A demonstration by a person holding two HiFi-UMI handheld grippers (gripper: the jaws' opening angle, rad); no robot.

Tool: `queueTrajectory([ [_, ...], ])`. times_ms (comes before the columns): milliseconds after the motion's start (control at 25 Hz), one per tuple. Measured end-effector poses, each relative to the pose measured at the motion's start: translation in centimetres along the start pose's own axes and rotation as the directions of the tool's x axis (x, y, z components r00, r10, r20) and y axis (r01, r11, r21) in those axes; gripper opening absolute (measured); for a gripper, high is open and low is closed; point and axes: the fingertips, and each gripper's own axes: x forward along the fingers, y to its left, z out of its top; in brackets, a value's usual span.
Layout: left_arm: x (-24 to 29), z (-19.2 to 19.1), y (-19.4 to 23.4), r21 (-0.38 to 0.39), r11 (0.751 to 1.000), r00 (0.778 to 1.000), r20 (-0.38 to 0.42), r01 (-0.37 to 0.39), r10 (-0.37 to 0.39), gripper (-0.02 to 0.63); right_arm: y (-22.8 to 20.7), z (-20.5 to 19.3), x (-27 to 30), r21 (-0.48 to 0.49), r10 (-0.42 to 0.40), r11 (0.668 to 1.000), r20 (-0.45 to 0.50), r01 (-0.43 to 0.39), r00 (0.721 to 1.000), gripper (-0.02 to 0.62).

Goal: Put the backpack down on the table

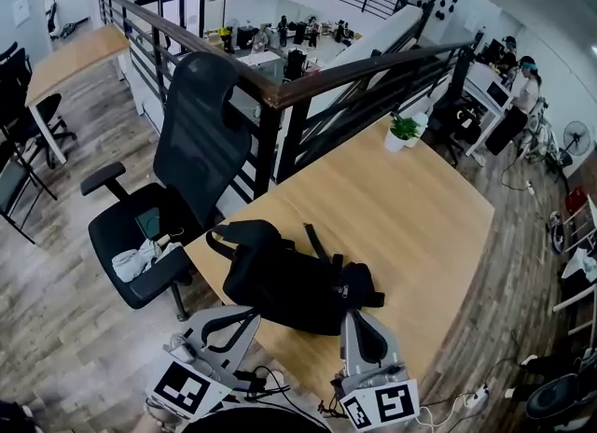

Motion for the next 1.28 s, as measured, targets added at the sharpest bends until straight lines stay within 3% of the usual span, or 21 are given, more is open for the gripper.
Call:
queueTrajectory([
  [1280, 0.3, 0.2, 0.8, -0.011, 1.0, 1.0, 0.011, -0.008, 0.008, 0.006, 1.4, -1.0, 0.6, -0.026, 0.028, 0.999, -0.027, -0.029, 0.999, 0.009],
])
